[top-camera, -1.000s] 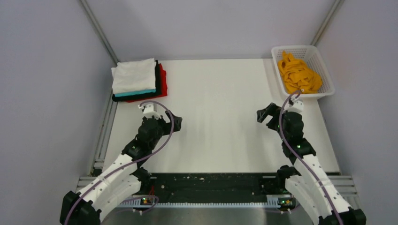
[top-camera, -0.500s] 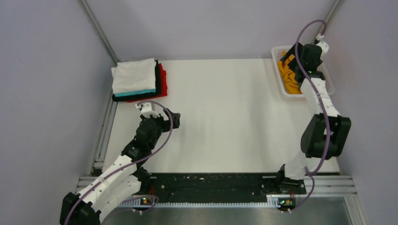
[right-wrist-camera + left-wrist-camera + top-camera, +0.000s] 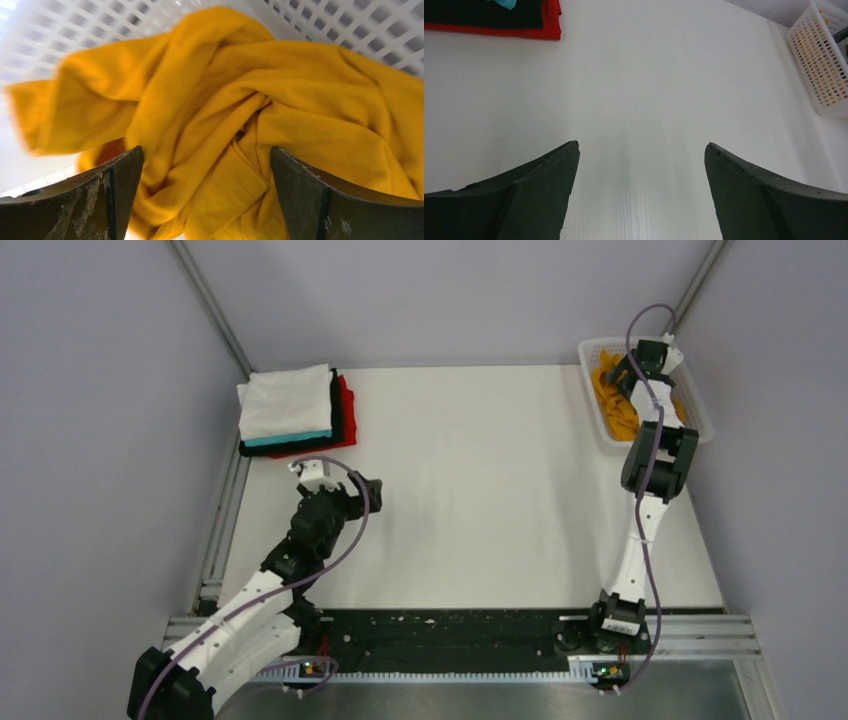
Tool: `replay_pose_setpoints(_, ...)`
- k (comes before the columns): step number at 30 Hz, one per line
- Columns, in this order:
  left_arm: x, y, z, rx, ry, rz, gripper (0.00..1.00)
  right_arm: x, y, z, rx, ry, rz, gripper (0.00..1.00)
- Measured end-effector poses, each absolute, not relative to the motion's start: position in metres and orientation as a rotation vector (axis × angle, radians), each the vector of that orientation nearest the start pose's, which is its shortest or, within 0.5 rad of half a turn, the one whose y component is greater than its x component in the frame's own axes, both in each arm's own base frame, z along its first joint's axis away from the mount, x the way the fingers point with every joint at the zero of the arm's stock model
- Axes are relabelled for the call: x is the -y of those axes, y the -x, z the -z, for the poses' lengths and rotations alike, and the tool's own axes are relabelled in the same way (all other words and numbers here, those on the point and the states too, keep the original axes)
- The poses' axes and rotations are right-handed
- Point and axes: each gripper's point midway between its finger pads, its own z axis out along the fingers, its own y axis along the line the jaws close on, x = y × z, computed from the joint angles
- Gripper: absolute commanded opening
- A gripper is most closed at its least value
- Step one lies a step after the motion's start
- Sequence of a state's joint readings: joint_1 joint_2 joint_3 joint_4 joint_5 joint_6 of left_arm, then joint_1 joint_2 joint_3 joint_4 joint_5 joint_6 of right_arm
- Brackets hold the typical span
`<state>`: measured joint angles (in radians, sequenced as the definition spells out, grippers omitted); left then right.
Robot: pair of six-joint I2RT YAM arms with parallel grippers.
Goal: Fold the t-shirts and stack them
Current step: Grab crumpled tshirt from bin with the right arm, then move the tshirt to the center of the board
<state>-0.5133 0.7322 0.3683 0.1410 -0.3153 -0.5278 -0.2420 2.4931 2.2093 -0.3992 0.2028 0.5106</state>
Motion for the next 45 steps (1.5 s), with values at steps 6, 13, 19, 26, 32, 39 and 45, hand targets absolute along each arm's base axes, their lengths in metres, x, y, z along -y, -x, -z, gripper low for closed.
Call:
replay_pose_setpoints(6,0.117,-0.285,-0.165,-1.787,0.251,0.444,0.99,0.176,-0.637,-0.062,-2.018,-0.961,0.094,0.49)
replay_pose_setpoints(13,0.115,-0.286,-0.166,-1.782,0.262,0.432,0.99,0.170,-0.645,-0.057,-2.037,-0.890,0.028,0.00)
replay_pose_setpoints(19,0.113,-0.286,-0.169,-1.767,0.268,0.434,0.99,0.161,-0.640,-0.092,-2.062,-0.781,0.013,0.00)
replay_pose_setpoints(26,0.113,-0.282,-0.178,-1.737,0.267,0.460,0.99,0.139,-0.595,-0.283,-1.831,-0.629,-0.045,0.00)
replay_pose_setpoints(32,0.116,-0.280,-0.181,-1.731,0.269,0.490,0.99,0.066,-0.503,-0.492,-1.473,-0.378,-0.117,0.00)
replay_pose_setpoints(39,0.112,-0.275,-0.181,-1.734,0.312,0.504,0.99,-0.076,-0.407,-0.584,-1.288,-0.047,-0.447,0.00)
replay_pose_setpoints(45,0.100,-0.269,-0.172,-1.760,0.411,0.479,0.99,-0.139,-0.377,-0.555,-1.338,0.076,-0.776,0.00)
